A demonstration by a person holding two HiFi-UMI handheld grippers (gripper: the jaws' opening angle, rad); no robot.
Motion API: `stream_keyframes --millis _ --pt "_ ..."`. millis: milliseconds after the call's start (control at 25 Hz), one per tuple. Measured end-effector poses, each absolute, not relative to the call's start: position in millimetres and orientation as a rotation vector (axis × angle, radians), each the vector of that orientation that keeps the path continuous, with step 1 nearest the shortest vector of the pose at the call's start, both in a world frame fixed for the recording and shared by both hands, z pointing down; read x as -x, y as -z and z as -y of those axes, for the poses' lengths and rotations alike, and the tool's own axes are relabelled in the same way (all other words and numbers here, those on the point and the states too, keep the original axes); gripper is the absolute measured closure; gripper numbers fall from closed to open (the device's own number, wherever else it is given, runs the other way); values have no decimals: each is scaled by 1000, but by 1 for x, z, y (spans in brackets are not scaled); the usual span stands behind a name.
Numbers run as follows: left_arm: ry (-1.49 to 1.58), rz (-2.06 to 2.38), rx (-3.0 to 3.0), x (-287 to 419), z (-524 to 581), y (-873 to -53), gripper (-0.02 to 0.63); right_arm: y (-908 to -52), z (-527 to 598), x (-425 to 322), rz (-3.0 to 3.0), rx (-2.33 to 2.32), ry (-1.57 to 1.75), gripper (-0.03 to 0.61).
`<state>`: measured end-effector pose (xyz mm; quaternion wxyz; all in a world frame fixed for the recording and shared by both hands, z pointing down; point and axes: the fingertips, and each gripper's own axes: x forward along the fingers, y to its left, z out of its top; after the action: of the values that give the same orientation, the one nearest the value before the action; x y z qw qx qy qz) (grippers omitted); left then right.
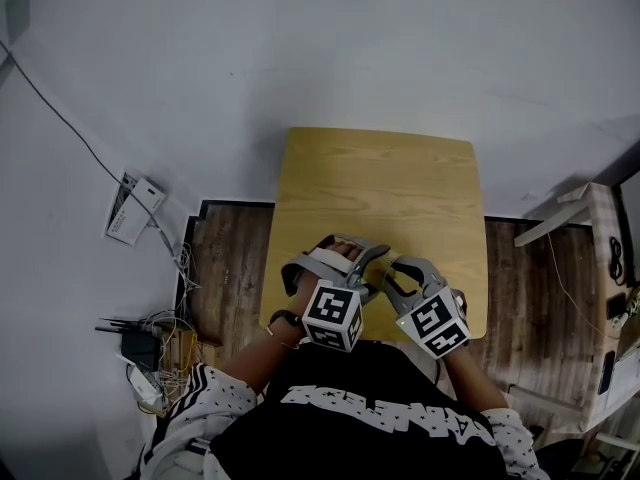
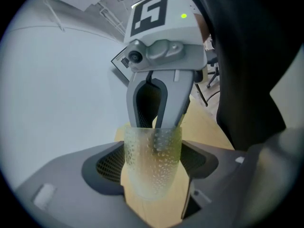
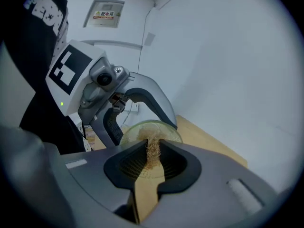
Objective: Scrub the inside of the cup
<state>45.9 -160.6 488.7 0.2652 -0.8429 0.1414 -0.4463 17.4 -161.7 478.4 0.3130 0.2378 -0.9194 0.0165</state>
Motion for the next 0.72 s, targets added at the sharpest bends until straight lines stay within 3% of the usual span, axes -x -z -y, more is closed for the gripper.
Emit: stream_keyframes --millis 720 --pt "1133 -370 2459 -46 154 -482 252 -475 153 -17 2086 -352 765 500"
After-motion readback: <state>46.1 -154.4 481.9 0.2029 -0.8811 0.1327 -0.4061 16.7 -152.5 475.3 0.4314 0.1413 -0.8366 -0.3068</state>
